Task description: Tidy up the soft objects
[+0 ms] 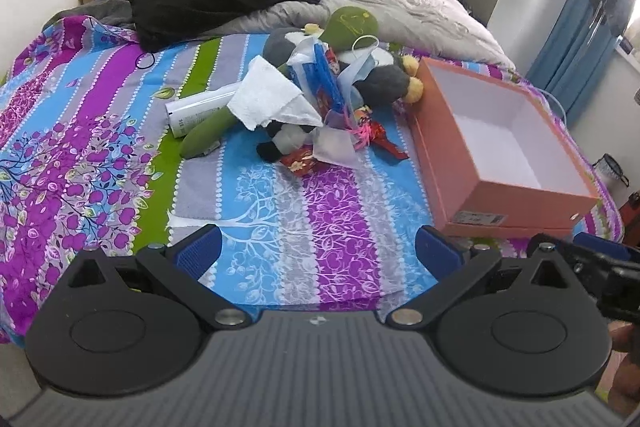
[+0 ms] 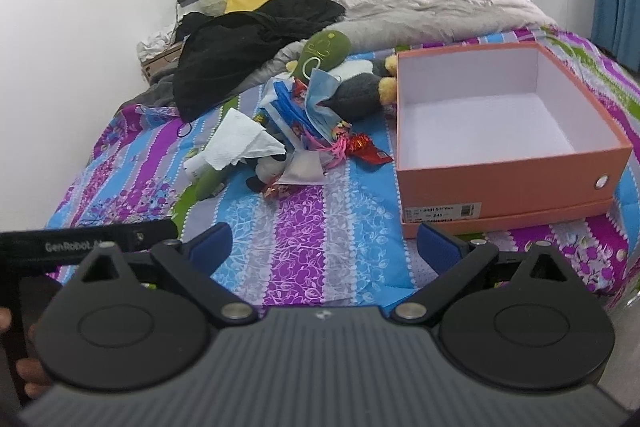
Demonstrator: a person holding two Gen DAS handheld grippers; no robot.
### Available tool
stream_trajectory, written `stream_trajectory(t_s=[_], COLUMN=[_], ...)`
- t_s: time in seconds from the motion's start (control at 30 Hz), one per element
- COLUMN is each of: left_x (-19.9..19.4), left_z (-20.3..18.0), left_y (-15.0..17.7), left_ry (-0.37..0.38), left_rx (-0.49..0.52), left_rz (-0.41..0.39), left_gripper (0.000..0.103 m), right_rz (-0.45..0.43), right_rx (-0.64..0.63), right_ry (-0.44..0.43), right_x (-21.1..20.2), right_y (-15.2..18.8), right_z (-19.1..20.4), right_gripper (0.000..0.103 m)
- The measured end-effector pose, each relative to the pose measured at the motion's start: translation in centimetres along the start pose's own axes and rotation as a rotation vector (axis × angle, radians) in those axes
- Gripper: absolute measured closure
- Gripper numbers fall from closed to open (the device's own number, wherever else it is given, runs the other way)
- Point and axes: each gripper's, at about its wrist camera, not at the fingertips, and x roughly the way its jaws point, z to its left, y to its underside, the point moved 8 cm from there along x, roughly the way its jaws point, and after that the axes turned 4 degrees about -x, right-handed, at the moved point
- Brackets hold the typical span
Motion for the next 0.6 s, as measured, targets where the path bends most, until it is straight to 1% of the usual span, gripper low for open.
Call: stream_trajectory(t_s=[0.23,0.4,0.47,0.53,0.6], left_x=[2.2,3.9,4.8,5.4,6.0], left_z=[0.8,1.5,2.1,2.6,2.8], left_y=[-0.4,-0.8,-0.8,-0.8,-1.0], left_ry=[0.011,0.003,0.006,0.011,0.008], left_rx=[0.0,-0.003,-0.028,-0.042,-0.036], left_rz=[0.023,0.039,0.056,0.066,0.065], left_gripper=[0.0,0.0,0.0,0.0,0.0], right_rz=[0.012,0.017,0.029,0.036,0.04], right_rx=[0.005,0.0,0.001,0.003,-0.006], right_ry=[0.0,-0.001,-0.01,-0.018,-0.028], right_x=[1.3,2.7,3.5,4.1,4.7], right_y=[0.1,-0.4,-0.6,-0.7,-0.9], right_z=[0.0,0.4,0.7,1.0,1.3], right_gripper=[0.003,0.014,0.022,0.023,0.023])
